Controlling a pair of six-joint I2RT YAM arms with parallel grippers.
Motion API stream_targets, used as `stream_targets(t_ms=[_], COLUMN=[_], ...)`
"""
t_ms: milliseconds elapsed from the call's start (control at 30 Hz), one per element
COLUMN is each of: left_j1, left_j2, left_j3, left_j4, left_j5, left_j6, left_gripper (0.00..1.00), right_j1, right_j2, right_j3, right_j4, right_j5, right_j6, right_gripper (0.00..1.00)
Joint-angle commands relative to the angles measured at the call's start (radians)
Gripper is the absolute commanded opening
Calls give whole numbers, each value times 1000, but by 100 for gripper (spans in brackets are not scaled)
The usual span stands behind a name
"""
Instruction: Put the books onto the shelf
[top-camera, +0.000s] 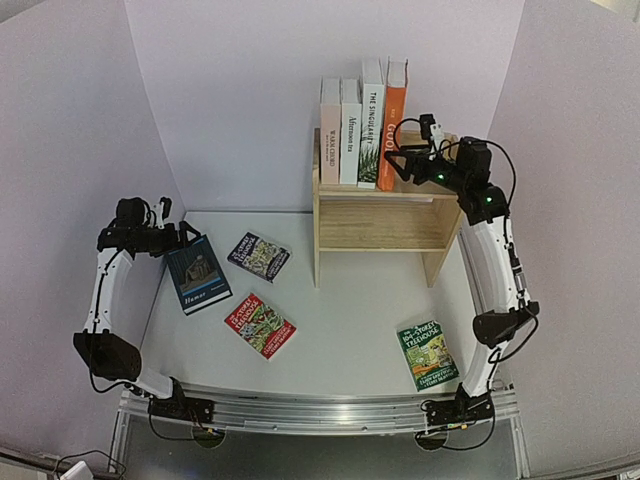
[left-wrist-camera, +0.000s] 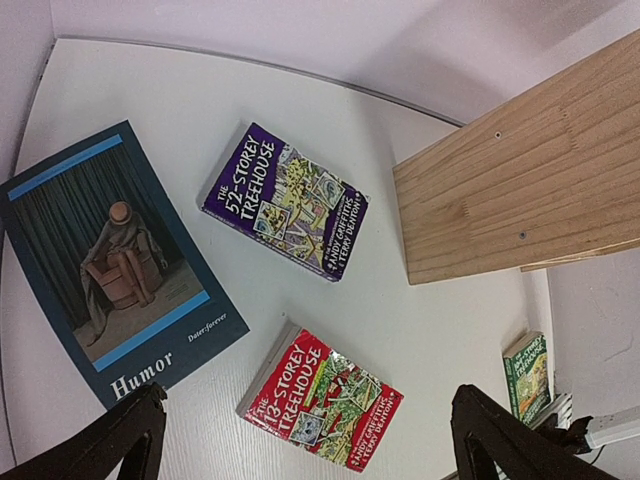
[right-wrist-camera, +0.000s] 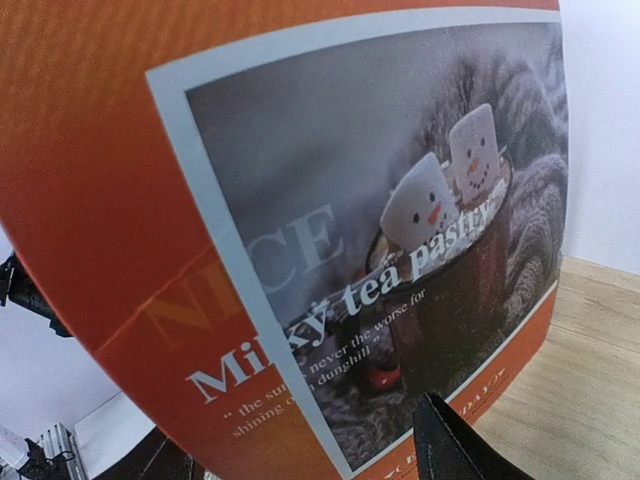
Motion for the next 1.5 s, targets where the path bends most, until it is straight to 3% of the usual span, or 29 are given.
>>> stream_targets(t_ms=[0,333,800,1167,1233,1333,1467], left_j1=[-2,-1,-1,-2,-1,-1,-1], left_j2=[-40,-37,-28,-27,-27,-26,-28], left_j3=[1,-4,-4,-7,-7,-5,-10], left_j4=[21,25,28,22,21,18,16], left_j5=[21,22,19,19,19,17,16], left_j6=[2,6,19,26,27,32,36], left_gripper=[100,100,100,100,100,100,100], right_j1=[-15,-52,-69,-75,-79,-89,-94], right_j2=[40,58,-26,-186,-184,-169,-97], right_j3=[42,33,-37,-146,-125,-94,-14], right_j4=[67,84,82,84,87,101,126], right_j5=[-97,-203,-271,-319,-258,-1,281], right_j6=[19,61,104,100,113,182,306], right_gripper=[69,70,84,82,77,64,61])
